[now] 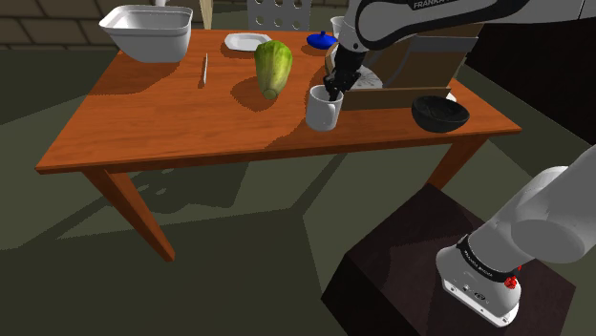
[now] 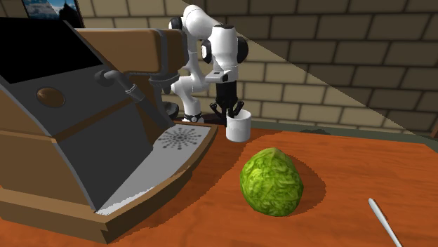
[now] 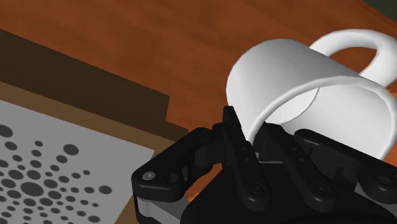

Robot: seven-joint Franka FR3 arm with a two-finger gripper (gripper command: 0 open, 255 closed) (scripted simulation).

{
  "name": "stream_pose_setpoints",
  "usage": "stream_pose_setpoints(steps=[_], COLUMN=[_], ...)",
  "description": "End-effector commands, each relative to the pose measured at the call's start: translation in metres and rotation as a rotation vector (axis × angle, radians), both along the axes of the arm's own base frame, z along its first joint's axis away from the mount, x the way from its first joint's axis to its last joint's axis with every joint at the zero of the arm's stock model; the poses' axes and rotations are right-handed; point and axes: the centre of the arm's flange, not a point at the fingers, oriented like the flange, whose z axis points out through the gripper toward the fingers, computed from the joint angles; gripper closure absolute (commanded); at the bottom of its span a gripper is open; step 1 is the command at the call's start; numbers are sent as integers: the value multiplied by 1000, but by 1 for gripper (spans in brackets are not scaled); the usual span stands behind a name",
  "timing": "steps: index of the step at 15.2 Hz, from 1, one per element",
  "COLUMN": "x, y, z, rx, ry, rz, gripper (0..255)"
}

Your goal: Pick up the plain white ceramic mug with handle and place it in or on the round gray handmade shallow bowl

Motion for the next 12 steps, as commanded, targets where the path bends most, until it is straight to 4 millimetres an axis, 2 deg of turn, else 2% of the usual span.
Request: stream_pose_setpoints(steps=[1,2,12], x=[0,0,0], y=[0,0,0], z=[0,0,53], rx=[0,0,0], ry=[0,0,0], rz=[0,0,0], gripper=[255,255,255])
